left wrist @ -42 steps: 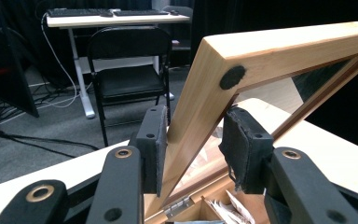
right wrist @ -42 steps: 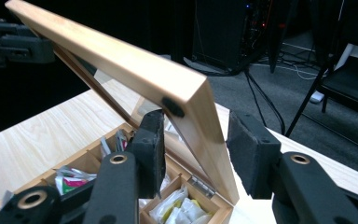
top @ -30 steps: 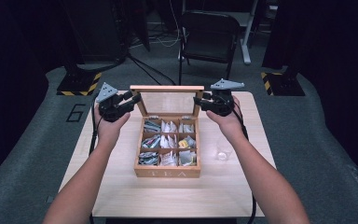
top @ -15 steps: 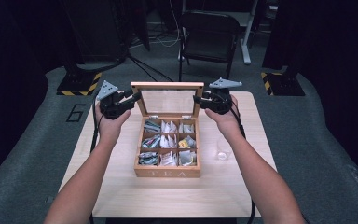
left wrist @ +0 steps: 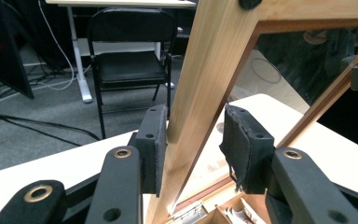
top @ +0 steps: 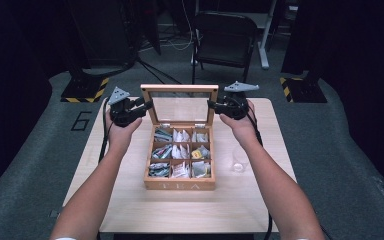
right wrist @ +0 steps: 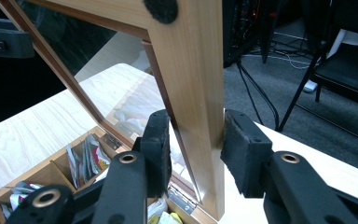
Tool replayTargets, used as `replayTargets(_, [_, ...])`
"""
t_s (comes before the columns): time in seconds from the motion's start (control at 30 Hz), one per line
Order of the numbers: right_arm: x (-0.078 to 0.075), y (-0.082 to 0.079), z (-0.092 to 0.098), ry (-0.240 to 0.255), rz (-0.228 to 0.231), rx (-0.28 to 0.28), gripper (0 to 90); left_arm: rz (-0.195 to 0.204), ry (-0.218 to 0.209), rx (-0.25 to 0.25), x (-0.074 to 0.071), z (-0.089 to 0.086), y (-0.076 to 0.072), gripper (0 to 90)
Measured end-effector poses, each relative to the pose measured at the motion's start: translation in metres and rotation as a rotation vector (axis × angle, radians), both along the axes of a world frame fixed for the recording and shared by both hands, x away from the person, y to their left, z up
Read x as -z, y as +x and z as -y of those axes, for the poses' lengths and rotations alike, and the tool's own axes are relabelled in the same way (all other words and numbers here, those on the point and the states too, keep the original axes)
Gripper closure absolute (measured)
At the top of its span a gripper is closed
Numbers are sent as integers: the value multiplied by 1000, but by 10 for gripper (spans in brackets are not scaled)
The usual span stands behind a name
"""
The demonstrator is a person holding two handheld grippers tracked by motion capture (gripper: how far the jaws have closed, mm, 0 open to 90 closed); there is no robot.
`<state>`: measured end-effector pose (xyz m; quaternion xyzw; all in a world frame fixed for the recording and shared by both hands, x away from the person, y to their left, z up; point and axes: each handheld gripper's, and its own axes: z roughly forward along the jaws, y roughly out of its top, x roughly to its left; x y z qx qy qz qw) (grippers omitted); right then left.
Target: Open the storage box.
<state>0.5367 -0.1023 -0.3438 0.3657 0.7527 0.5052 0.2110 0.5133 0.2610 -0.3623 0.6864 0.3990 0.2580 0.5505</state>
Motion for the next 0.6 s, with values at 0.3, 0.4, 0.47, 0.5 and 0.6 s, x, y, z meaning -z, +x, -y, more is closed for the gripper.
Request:
replayTargets(0.3, [-1, 3, 0, -6, -6, 0, 623, -21, 19, -7, 8, 2, 8, 611])
replayTargets(0.4, [-1, 4, 0, -3, -9, 1, 624, -23, 14, -11, 10, 2, 9, 617])
replayTargets(0.47, [-1, 5, 0, -1, -10, 3, 624, -15, 23, -14, 11, 2, 10, 621])
replayTargets(0.5, [-1, 6, 0, 0, -10, 4, 625, -10, 26, -17, 11, 3, 10, 625])
replayTargets(0.6, [0, 8, -1, 0, -7, 8, 618, -4, 26, -25, 12, 4, 11, 628])
